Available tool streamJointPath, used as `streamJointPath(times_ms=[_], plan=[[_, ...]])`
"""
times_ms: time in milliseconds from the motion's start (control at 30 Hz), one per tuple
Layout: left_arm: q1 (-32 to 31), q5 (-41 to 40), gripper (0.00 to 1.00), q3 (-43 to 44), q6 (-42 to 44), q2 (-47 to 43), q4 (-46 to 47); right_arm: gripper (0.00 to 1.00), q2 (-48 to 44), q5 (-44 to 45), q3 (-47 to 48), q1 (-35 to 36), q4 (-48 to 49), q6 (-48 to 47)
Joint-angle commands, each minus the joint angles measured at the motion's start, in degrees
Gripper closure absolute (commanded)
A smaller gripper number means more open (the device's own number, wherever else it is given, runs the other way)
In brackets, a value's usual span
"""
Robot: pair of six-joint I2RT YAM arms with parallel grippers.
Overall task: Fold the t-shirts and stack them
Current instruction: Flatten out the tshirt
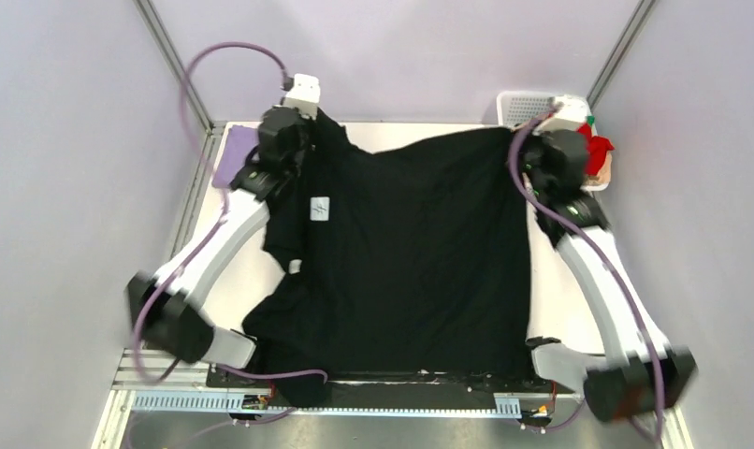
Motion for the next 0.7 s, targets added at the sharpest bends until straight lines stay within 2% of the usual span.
streamJointPath(times_ms=[0, 33, 67, 100, 133, 167, 233, 300, 333, 533, 600, 667], plan=[[7.03, 1.63, 0.68, 2.45, -6.32, 19.23, 1.86, 0.97, 17.68, 6.57, -3.39, -4.09, 8.25, 1.31], [8.28, 2.35, 0.6, 3.98, -6.71, 22.81, 2.22, 0.94, 22.99, 6.0, -1.97, -4.8, 9.49, 1.85], [9.21, 2.37, 0.5, 8.67, -6.82, 30.51, 1.97, 0.89, 28.14, 6.74, 0.17, -5.09, 10.22, 1.74], [9.49, 1.92, 0.26, 11.44, -6.88, 37.82, -0.65, 0.78, 33.09, 7.33, 3.47, -5.09, 9.95, 1.12], [9.78, 1.36, 0.13, 19.04, -7.26, 41.16, -3.16, 0.56, 37.22, 7.82, 7.27, -4.98, 8.54, 0.69], [9.82, 0.94, 0.03, 27.16, -8.05, 46.19, -9.38, 0.43, 40.26, 8.42, 11.05, -4.81, 6.17, 0.8], [9.86, 2.36, 0.01, 34.36, -8.22, 49.29, -14.42, 0.26, 43.17, 9.66, 16.2, -3.9, 2.35, 0.86], [9.82, 5.06, 0.0, 33.74, -9.04, 47.4, -13.65, 0.05, 42.62, 9.89, 16.44, -2.4, 2.22, 0.33], [9.79, 5.88, 0.0, 32.59, -9.7, 46.21, -13.13, 0.01, 41.69, 9.9, 15.53, -1.62, 2.22, 0.51], [9.78, 14.94, 0.0, 19.46, -20.52, 33.22, -17.74, 0.0, 31.6, 4.9, 3.96, 2.75, 0.59, 5.16], [9.78, 19.09, 0.0, 12.47, -23.98, 26.41, -19.01, 0.0, 27.79, 1.29, -0.28, 3.23, -0.42, 8.04], [9.78, 23.16, 0.0, 1.96, -27.27, 21.23, -18.12, 0.0, 24.3, -3.02, -4.82, 3.36, -1.06, 9.78]])
